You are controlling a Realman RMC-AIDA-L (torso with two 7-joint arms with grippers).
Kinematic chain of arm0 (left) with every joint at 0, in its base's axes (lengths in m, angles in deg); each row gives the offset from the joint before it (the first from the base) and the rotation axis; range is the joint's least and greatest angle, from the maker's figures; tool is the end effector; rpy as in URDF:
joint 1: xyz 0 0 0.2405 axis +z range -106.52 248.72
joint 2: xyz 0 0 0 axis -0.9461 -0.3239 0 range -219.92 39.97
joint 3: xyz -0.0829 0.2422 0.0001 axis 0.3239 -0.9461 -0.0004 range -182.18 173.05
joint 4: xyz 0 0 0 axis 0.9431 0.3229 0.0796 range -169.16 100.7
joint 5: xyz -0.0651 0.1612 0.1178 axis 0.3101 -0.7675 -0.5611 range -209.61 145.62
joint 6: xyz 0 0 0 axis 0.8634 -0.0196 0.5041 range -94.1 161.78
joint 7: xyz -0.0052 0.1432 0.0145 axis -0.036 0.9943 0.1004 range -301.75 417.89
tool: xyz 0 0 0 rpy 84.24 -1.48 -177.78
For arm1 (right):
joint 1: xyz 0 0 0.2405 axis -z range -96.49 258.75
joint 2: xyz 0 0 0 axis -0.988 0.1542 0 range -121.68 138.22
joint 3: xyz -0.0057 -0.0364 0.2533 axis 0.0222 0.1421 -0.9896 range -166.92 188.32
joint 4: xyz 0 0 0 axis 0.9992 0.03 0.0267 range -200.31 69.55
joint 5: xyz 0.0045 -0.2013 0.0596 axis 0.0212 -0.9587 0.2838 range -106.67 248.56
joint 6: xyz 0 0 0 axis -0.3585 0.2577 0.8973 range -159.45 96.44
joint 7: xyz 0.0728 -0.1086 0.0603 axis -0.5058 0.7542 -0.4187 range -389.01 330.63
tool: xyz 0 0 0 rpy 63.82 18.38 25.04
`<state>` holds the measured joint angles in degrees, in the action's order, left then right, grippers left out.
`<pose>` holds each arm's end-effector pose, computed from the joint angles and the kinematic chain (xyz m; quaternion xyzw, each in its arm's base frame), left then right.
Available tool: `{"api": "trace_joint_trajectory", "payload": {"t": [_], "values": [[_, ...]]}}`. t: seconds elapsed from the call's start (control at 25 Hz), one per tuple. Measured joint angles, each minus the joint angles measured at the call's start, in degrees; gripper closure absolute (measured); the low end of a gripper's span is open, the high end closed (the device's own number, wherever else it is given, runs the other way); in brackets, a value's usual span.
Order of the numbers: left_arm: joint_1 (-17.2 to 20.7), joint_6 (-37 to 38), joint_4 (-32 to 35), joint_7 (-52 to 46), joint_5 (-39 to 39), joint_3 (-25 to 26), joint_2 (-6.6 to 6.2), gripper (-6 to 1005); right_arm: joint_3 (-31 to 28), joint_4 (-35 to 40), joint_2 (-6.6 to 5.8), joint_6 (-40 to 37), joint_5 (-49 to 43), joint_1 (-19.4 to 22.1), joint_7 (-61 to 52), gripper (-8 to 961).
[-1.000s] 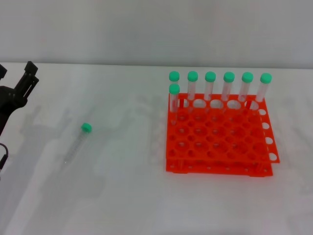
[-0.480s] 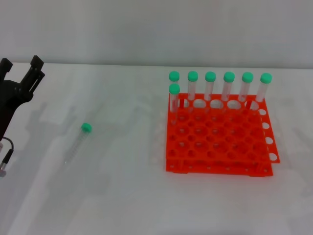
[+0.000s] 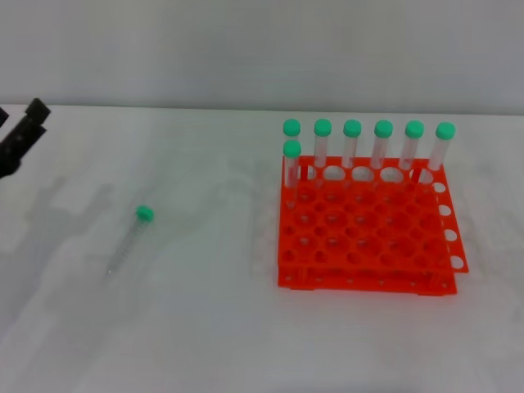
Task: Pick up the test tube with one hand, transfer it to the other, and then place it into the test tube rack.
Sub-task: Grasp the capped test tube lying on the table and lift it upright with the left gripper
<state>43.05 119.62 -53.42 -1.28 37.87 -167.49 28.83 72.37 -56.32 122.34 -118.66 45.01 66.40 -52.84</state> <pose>-0.3419 0.3197 0.0653 -0.6710 -0.3144 -0.4686 0.4810 0.3620 0.2734 0.0766 -0.6644 0.1465 0.3783 0.6278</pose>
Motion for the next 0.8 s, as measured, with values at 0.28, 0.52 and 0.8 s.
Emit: {"api": "trace_joint_trajectory", "payload": {"t": [0.28, 0.52, 0.8], "values": [[-4.0, 4.0, -21.4, -26.4, -11.0, -0.1, -0.12, 108, -0.2, 1.4, -0.07, 0.8, 0.0, -0.2, 0.3, 300], [-12.1, 6.2, -37.0, -46.6, -31.6, -0.2, -1.34, 109, -2.3, 1.4, 0.27, 1.3, -0.1, -0.2, 2.0, 300], [-21.4, 10.3, -39.9, -60.0, -57.2, -0.3, -6.28, 109, -3.2, 1.4, -0.13, 1.6, -0.1, 0.1, 2.2, 301]]}}
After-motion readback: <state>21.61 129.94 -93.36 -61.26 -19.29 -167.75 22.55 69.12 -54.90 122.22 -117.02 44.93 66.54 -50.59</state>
